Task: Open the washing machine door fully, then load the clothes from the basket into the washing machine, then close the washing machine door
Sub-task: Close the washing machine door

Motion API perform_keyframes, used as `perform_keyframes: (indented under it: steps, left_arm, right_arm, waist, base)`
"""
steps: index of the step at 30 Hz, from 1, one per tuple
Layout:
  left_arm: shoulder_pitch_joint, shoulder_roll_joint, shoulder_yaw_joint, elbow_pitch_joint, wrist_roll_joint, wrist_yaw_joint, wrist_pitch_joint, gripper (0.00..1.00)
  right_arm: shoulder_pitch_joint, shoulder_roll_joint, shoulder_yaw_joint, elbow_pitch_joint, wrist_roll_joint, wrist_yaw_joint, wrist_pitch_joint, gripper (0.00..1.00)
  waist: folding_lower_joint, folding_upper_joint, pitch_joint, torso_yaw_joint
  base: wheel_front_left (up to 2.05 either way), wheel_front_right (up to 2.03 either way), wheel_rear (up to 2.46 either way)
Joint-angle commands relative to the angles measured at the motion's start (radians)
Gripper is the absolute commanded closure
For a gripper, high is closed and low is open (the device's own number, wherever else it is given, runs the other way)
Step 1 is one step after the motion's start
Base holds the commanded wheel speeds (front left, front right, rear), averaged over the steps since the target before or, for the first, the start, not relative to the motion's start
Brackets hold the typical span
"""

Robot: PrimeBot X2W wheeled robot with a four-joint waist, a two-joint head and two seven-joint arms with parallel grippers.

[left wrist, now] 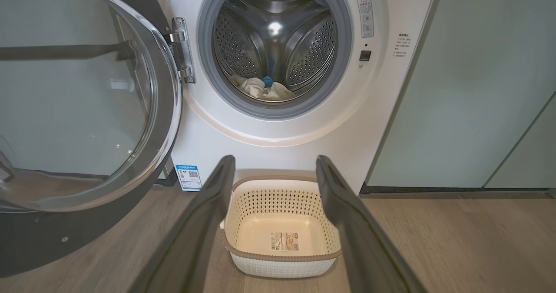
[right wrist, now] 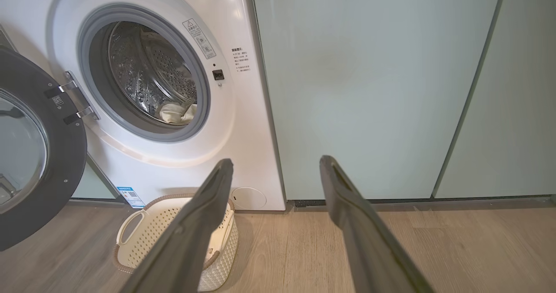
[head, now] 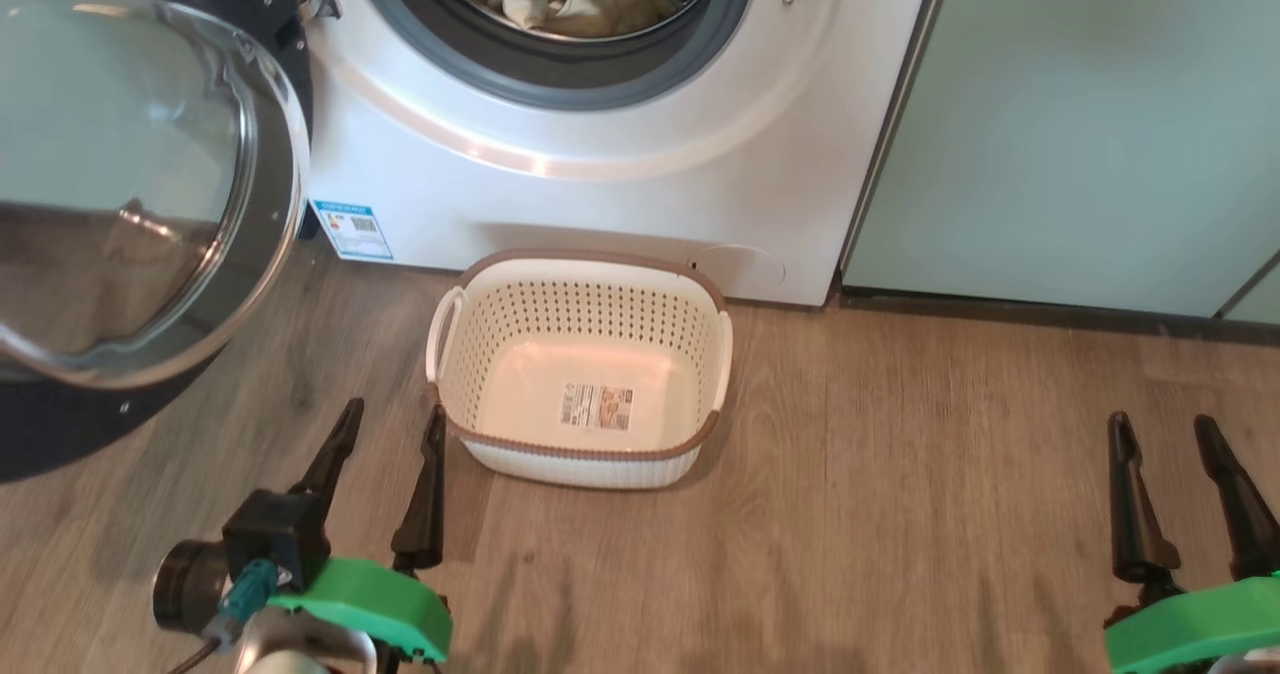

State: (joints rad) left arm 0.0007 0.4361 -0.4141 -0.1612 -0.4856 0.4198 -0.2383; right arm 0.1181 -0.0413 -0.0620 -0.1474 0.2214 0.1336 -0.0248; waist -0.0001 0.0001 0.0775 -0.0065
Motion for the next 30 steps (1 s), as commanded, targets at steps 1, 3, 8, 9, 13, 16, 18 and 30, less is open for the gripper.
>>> perform_keyframes:
  steps: [1,3,8,9,13,16,18,30]
  left_arm:
    - [-0.033,0.025,0.046,-0.035,0.004,0.014,-0.009,0.00]
    - [-0.035,0.025,0.047,-0.036,0.005,0.012,-0.010,0.00]
    - [-0.038,0.026,0.049,-0.036,0.008,0.010,-0.012,0.00]
    - [-0.038,0.026,0.049,-0.036,0.008,0.009,-0.013,0.00]
    - [-0.040,0.026,0.048,-0.034,0.009,0.009,-0.013,0.00]
    - [-0.042,0.026,0.047,-0.034,0.012,0.010,-0.014,0.00]
    - [-0.043,0.026,0.047,-0.034,0.012,0.009,-0.014,0.00]
    - [-0.059,0.019,0.040,-0.030,0.013,0.005,-0.015,0.00]
  right_arm:
    - [-0.024,-0.009,0.016,-0.039,-0.003,-0.003,-0.003,0.00]
    - [-0.026,-0.009,0.016,-0.038,-0.003,-0.003,-0.003,0.00]
    - [-0.029,-0.009,0.013,-0.036,-0.004,-0.003,-0.005,0.00]
    - [-0.029,-0.009,0.012,-0.035,-0.004,-0.003,-0.005,0.00]
    - [-0.030,-0.009,0.011,-0.033,-0.003,-0.003,-0.007,0.00]
    - [-0.030,-0.009,0.009,-0.032,-0.004,-0.003,-0.009,0.00]
    - [-0.030,-0.009,0.008,-0.032,-0.004,-0.003,-0.009,0.00]
    - [-0.028,-0.009,-0.006,-0.032,-0.011,-0.003,-0.010,0.00]
  waist:
    - [0.0001,-0.0001,0.002,0.001]
    - [0.0001,-0.0001,0.004,0.001]
    - [0.0001,-0.0001,0.008,0.002]
    - [0.0001,-0.0001,0.008,0.003]
    - [0.0001,-0.0001,0.009,0.005]
    - [0.0001,-0.0001,0.011,0.009]
    - [0.0001,-0.0001,0.011,0.011]
    - [0.0001,-0.0001,0.022,0.095]
  base:
    - [-0.91,0.91,0.00]
    - [-0.71,0.71,0.00]
    - [-0.24,0.24,0.00]
    - [0.00,0.00,0.00]
    - [0.00,0.00,0.00]
    - [0.00,0.00,0.00]
    - [0.00,0.00,0.00]
    - [0.00,0.00,0.00]
